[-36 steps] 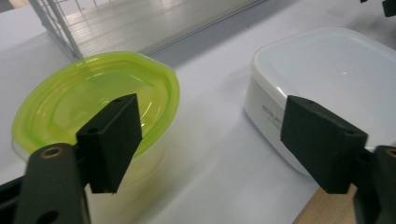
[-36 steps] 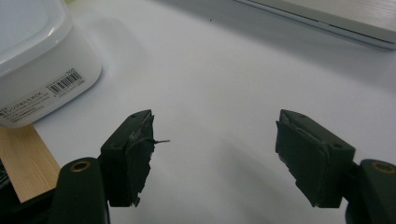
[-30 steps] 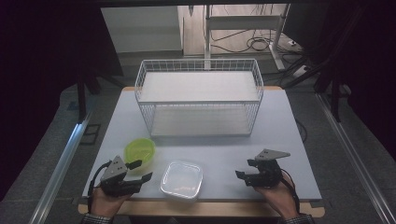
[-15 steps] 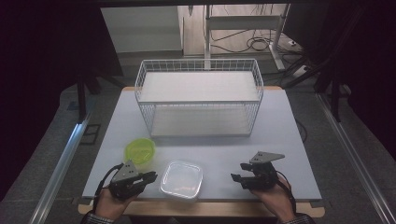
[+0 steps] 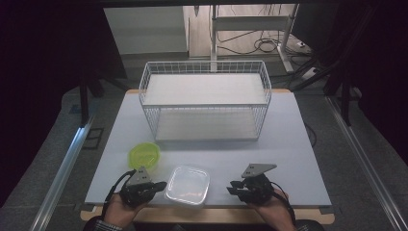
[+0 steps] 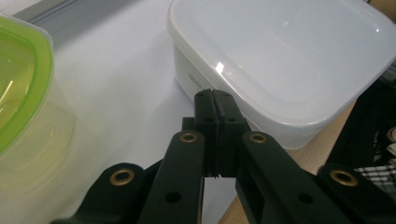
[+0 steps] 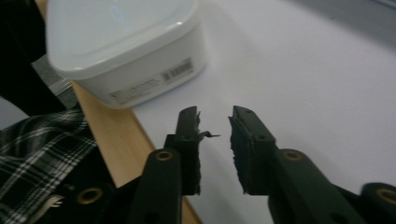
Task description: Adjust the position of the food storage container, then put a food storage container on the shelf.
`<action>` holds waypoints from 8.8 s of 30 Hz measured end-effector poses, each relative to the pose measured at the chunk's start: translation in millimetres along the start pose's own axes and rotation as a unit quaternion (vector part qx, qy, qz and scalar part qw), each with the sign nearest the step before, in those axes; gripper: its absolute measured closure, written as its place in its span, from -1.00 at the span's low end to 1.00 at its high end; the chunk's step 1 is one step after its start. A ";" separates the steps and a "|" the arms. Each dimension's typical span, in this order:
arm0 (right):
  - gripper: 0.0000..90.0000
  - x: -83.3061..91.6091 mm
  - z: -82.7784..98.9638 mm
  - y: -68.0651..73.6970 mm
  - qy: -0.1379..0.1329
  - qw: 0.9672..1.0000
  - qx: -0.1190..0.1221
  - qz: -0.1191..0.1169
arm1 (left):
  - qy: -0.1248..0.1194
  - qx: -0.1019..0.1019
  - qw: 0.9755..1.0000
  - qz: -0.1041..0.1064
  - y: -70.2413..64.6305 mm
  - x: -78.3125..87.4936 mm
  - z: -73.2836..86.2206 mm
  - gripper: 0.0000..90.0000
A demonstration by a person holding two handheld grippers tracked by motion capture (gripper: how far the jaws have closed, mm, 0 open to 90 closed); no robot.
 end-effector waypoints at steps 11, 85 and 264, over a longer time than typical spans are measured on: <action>0.85 -12.5 0.5 19.5 0.013 1.000 -0.007 -0.024 | -0.007 0.014 1.000 0.015 -8.9 -11.1 -10.4 1.00; -0.53 15.7 -12.7 -53.8 -0.080 0.993 -0.041 0.075 | -0.066 0.021 0.998 -0.006 1.3 -41.8 -36.5 -0.90; 0.71 68.2 -261.7 -59.3 -0.196 0.973 -0.122 0.026 | -0.173 0.130 0.976 -0.020 133.1 33.8 -246.7 0.70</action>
Point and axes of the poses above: each handheld gripper's, and its own axes: x roughly backward along the jaws, z roughly out of its underside, y roughly to its left, the point moved 6 cm from there along -x, roughly forward along the jaws, and after that the axes turned 9 degrees about -x, right-handed, at the moved point
